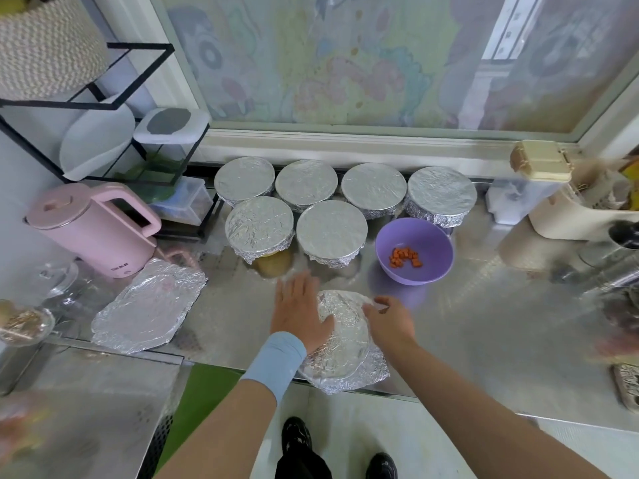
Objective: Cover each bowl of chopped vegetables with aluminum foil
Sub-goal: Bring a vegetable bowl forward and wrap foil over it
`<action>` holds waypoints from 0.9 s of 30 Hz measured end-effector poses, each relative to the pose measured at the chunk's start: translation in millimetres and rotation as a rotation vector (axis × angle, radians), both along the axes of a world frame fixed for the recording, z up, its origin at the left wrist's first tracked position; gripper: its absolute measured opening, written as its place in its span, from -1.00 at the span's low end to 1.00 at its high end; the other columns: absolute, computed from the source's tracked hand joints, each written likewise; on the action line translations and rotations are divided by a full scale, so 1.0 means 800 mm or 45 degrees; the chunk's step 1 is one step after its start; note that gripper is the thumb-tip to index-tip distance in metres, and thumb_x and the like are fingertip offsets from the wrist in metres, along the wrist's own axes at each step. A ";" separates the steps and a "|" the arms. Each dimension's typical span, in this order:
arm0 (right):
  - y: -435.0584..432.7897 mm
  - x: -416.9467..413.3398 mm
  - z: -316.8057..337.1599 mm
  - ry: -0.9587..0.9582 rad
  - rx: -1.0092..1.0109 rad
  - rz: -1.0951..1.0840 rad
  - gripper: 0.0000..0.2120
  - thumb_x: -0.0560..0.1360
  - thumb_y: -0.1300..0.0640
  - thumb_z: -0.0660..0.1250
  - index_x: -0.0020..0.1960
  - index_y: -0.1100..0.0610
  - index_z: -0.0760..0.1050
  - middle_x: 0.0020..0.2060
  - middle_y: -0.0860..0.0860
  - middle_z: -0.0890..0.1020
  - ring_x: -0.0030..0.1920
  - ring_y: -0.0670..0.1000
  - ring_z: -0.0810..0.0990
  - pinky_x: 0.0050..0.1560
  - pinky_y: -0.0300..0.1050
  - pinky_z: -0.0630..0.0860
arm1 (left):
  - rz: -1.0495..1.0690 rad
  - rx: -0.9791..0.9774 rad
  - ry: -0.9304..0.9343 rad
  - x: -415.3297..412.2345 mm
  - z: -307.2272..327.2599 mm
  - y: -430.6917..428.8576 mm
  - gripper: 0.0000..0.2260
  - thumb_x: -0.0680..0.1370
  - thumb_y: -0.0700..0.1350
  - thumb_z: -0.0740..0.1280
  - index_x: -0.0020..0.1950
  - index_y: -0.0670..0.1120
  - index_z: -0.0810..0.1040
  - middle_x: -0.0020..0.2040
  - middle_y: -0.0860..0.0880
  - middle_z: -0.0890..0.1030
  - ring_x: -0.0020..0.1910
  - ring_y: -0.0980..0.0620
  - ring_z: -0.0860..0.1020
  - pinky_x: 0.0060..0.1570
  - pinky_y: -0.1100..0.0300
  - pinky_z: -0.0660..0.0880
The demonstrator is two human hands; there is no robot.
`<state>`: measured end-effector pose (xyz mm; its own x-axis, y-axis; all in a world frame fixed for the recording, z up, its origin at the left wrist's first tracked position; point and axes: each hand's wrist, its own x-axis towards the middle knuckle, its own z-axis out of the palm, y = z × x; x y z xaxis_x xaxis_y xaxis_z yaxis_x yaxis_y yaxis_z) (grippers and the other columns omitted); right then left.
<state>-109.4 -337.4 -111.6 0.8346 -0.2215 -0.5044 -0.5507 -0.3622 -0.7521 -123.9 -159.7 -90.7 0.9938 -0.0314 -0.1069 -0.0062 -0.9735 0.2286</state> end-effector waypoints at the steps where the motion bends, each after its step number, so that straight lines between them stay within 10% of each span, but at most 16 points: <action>1: 0.000 -0.001 -0.002 -0.055 -0.005 0.016 -0.69 0.55 0.03 0.33 0.27 0.07 0.46 -0.16 -0.03 0.58 -0.13 0.03 0.58 -0.03 -0.09 0.51 | -0.165 -0.100 0.029 0.009 0.001 -0.001 -0.38 0.51 0.02 0.30 0.52 0.01 0.16 0.56 0.01 0.12 0.56 -0.02 0.03 0.55 0.01 -0.04; 9: 0.010 0.009 -0.003 -0.270 -0.082 0.136 -0.76 0.62 0.09 0.20 0.26 0.01 0.47 -0.10 -0.03 0.59 -0.14 0.02 0.57 -0.03 0.03 0.55 | -0.329 -0.209 0.168 0.020 -0.007 0.004 -0.55 0.58 0.01 0.22 0.47 0.17 0.27 0.39 0.12 0.39 0.30 0.02 0.43 0.26 0.08 0.42; 17: 0.014 -0.007 -0.006 -0.885 -0.739 0.439 -0.81 0.56 0.13 0.23 0.09 0.10 0.58 -0.03 0.06 0.56 -0.05 0.16 0.54 -0.04 0.04 0.50 | -0.106 -0.205 0.057 0.003 -0.026 0.000 -0.55 0.54 0.11 0.22 0.43 0.09 0.33 0.31 0.08 0.44 0.25 -0.01 0.44 0.35 0.11 0.29; 27: 0.010 -0.005 -0.010 -0.414 -0.381 0.526 -0.77 0.64 -0.02 0.13 0.20 -0.09 0.51 0.03 -0.10 0.64 0.02 0.00 0.57 -0.03 -0.15 0.45 | -0.104 -0.378 0.094 0.006 -0.024 -0.011 -0.61 0.55 -0.04 0.23 0.39 0.12 0.37 0.29 0.15 0.45 0.23 0.08 0.45 0.16 0.20 0.39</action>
